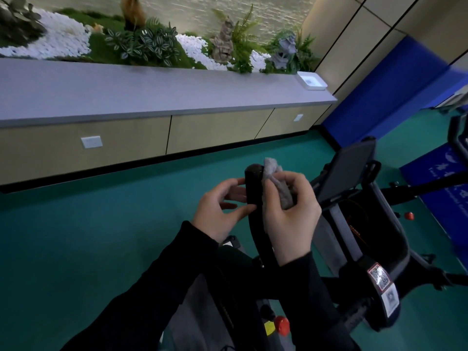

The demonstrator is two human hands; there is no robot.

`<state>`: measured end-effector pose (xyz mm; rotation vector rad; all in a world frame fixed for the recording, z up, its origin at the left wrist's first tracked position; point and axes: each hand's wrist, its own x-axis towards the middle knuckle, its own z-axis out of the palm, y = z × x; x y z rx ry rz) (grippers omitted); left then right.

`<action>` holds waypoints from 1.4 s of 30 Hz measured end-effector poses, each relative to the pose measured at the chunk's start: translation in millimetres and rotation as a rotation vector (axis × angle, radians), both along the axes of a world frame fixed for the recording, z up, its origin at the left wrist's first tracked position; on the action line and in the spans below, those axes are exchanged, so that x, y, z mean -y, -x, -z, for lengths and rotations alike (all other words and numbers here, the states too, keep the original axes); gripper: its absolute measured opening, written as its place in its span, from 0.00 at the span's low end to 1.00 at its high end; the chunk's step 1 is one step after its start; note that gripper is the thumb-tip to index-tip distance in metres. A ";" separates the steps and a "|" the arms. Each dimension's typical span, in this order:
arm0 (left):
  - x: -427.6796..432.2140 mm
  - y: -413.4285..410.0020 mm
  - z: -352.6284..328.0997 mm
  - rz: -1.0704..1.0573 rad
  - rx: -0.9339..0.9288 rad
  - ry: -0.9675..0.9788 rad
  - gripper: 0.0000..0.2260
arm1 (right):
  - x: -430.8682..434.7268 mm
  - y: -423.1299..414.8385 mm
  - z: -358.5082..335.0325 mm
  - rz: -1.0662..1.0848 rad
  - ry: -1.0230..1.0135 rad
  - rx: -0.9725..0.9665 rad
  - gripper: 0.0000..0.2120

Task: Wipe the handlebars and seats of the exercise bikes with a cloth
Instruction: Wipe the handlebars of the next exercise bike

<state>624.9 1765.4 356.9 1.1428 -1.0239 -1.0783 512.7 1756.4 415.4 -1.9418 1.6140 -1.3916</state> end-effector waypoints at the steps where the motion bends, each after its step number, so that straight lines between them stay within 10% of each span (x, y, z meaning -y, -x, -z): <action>1: 0.3 -0.3 0.4 0.015 -0.034 -0.003 0.21 | 1.8 -1.9 -0.9 -0.005 0.031 -0.005 0.03; 21: -1.4 -1.0 -4.2 0.041 -0.151 0.010 0.20 | -14.7 8.5 9.1 -0.035 0.017 -0.064 0.01; 32: -6.5 10.9 2.3 -0.046 -0.187 -0.015 0.21 | 31.9 -8.3 -4.4 -0.131 -0.530 0.379 0.11; 42: -12.4 14.4 5.4 -0.153 -0.082 -0.018 0.18 | 12.6 12.6 8.8 -0.141 -0.532 0.209 0.10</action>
